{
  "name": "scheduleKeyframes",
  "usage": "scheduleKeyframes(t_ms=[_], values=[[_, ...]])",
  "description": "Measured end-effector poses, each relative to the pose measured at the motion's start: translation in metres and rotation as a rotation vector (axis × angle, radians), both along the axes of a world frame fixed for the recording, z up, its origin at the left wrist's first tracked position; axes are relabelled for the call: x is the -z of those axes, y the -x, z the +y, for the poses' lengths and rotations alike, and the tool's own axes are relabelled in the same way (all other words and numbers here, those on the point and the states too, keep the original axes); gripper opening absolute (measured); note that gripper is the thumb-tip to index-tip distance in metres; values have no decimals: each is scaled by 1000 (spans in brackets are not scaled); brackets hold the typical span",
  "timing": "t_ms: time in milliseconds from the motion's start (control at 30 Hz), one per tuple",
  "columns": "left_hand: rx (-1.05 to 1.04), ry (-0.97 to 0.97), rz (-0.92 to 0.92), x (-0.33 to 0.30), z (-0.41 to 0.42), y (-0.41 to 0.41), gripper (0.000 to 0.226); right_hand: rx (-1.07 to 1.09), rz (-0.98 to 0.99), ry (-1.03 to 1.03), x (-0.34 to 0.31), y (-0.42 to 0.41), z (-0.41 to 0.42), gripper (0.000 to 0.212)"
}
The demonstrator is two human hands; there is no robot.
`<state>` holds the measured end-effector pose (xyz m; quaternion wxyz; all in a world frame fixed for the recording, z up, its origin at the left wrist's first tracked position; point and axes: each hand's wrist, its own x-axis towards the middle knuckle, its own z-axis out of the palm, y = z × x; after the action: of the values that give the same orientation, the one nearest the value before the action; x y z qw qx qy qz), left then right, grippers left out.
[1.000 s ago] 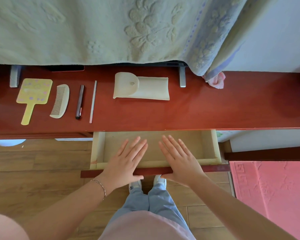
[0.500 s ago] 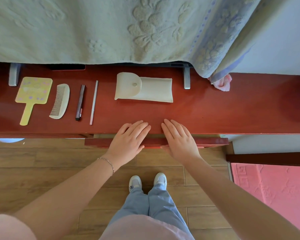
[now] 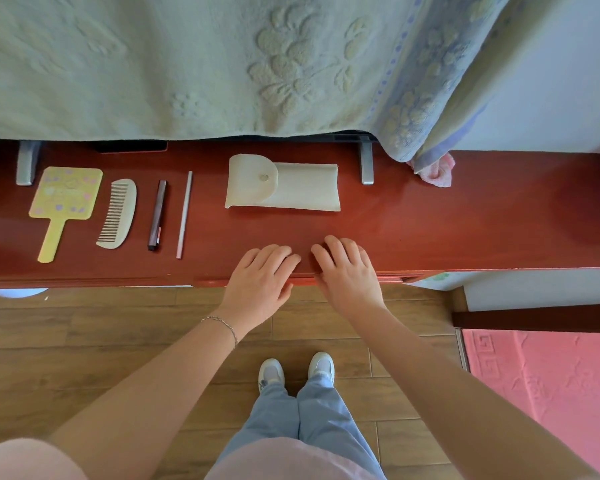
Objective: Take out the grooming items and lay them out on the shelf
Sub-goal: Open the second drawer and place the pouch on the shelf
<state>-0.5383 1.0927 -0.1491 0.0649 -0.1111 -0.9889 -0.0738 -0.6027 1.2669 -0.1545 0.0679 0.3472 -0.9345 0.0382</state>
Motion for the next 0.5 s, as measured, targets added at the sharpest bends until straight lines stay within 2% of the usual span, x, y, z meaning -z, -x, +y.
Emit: scheduleKeyframes(t_ms=[100, 200, 500], values=[[-41, -69, -66, -12, 5, -2, 41, 20, -60, 8, -12, -9, 12, 54], [-14, -153, -76, -28, 14, 3, 45, 170, -108, 60, -24, -24, 39, 51], [355, -156, -45, -68, 105, 44, 44, 702, -104, 158, -59, -78, 163, 50]])
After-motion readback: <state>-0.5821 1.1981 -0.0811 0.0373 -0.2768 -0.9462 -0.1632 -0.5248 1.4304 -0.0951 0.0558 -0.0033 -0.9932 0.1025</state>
